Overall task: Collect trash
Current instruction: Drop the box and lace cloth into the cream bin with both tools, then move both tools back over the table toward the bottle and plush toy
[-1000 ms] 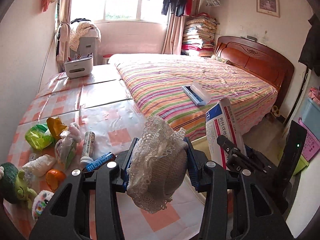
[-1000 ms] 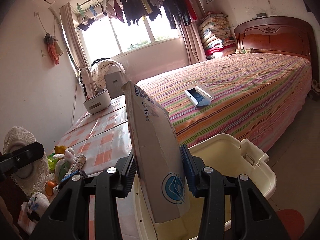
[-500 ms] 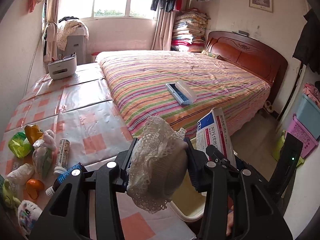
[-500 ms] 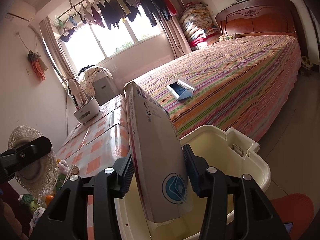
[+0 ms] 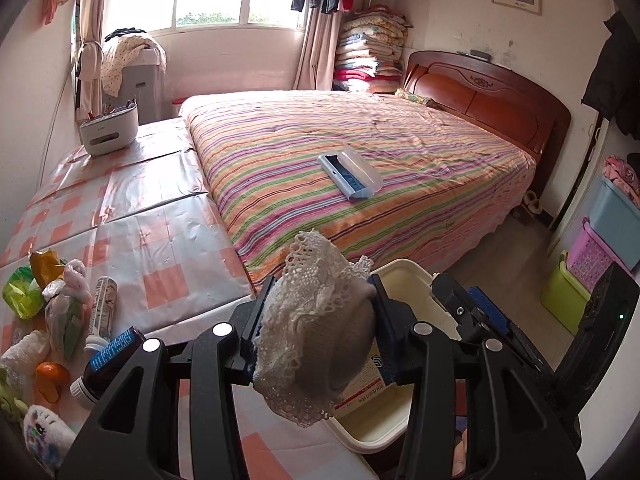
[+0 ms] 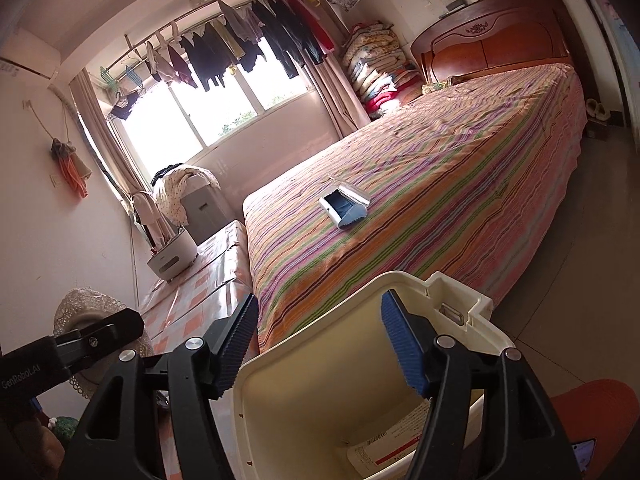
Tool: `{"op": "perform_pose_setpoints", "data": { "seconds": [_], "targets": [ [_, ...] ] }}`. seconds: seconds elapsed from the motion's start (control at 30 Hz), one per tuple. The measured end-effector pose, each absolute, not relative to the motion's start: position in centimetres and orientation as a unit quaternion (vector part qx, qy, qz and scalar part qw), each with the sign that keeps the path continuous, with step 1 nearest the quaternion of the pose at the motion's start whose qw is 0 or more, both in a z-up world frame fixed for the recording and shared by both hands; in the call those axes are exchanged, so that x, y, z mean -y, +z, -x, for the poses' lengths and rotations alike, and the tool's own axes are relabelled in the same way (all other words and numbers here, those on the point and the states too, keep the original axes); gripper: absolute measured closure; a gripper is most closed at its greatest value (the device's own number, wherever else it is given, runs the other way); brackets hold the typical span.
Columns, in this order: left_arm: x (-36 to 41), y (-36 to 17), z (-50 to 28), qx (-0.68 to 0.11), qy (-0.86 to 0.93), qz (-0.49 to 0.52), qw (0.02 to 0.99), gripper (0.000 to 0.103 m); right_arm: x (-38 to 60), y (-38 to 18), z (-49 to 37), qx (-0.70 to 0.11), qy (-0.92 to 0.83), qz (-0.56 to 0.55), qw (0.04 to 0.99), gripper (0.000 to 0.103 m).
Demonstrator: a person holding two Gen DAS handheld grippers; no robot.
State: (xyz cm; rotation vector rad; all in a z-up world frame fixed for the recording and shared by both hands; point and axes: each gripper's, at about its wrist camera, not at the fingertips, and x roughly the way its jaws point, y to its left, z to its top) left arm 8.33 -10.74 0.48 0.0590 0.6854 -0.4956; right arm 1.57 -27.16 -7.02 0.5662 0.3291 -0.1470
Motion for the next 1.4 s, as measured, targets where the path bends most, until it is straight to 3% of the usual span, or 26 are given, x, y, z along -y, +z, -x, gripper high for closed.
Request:
{"op": "perform_pose_setpoints", "data": {
  "seconds": [0.37,0.53,0.6,1.03,1.4],
  "targets": [
    [13.5,-2.8,-9.9,-0.386,-0.291,-0.029,0.875,0.055,28.1,-6.1,0.9,-0.092,-0.098,-0.295,0.946,0.041],
    [14.5,-3.0,-9.5,-0.377,-0.297,-0.034,0.877,0.029,28.6,-6.1,1.5,-0.080,-0.103,-0.298,0.945,0.041],
    [14.6,-2.7,-9.2,-0.367,-0.294,-0.040,0.881,0.026,28.6,-6.1,1.7,-0.078,-0.106,-0.296,0.946,0.041],
    [8.4,0.5,-8.5,-0.332,-0.208,-0.031,0.920,0.019,26.9,-5.9,1.2,-0.077,-0.084,-0.275,0.955,0.041],
    [-0.6,2.0,-6.9,-0.370,-0.216,-0.060,0.901,0.017,22.8,-5.5,-1.4,-0.109,0.008,-0.233,0.966,0.036]
  ]
}}
